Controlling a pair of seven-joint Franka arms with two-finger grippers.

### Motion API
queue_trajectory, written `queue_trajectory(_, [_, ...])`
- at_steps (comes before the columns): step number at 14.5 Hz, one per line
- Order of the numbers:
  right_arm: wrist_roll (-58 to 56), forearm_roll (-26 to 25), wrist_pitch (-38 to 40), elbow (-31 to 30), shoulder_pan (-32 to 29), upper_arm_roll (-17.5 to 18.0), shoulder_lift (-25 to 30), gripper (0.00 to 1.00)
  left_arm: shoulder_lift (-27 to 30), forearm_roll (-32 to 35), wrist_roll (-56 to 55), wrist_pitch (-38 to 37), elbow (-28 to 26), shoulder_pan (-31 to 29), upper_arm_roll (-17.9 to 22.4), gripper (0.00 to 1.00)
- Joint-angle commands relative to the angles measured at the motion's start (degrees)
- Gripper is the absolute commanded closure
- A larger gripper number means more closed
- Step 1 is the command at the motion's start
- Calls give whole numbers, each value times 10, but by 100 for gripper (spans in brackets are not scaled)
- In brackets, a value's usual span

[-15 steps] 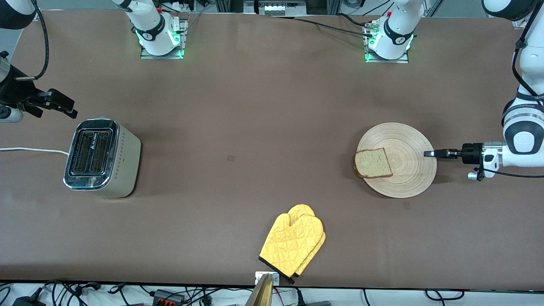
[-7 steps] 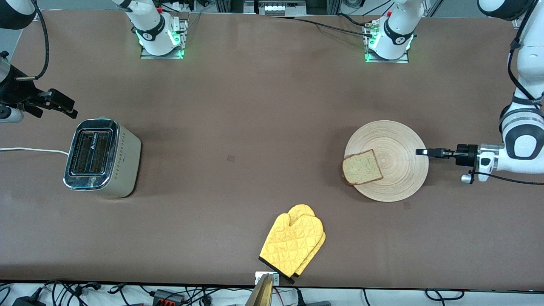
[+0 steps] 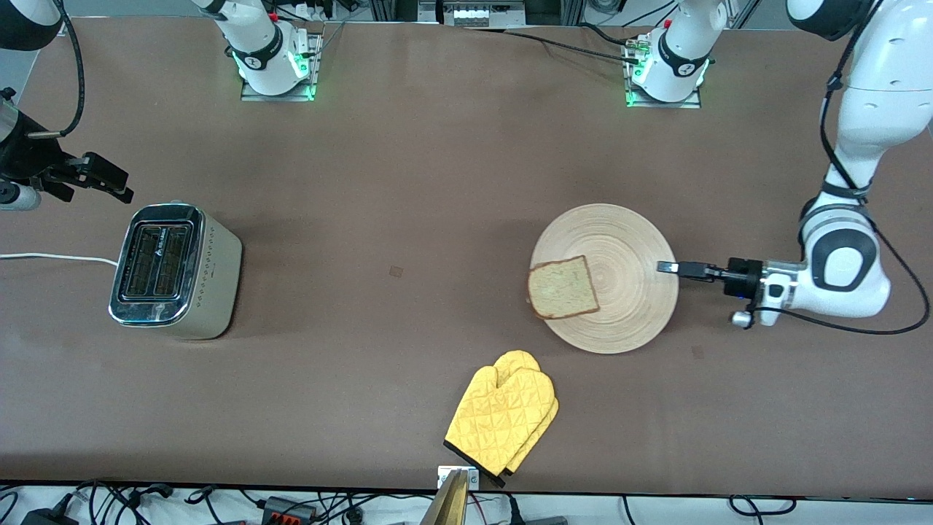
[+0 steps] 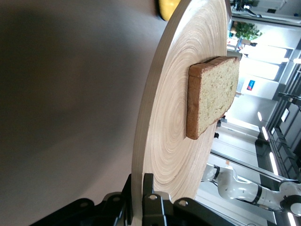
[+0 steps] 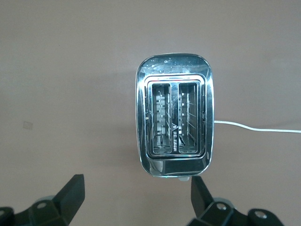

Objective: Move plate and put bread in toaster
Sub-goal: 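Slide the plate toward the toaster with the left gripper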

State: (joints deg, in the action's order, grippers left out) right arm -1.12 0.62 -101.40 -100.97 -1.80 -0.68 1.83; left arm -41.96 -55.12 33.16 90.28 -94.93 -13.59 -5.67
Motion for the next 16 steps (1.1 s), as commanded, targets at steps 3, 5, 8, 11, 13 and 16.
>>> queue_trajectory(3, [2,-8,6,-9,2,5,5,0,-13,-87,-5,-13,19,94,4,100])
queue_trajectory(5, [2,-8,4,-11,4,5,-2,0,-24,-82,-6,-9,47,137,5,100])
queue_trajectory(8, [-2,-8,4,-12,22,5,-21,0,-46,-88,-1,21,70,180,4,100])
queue_trajectory(11, [1,-5,-1,-9,48,5,-41,0,-49,-101,2,70,71,220,4,100])
queue_trajectory(13, [-6,-2,-4,-1,50,5,-62,0,-50,-126,2,103,70,252,4,100])
queue_trajectory(16, [4,6,-8,1,80,5,-84,0,-65,-130,3,123,71,274,4,100])
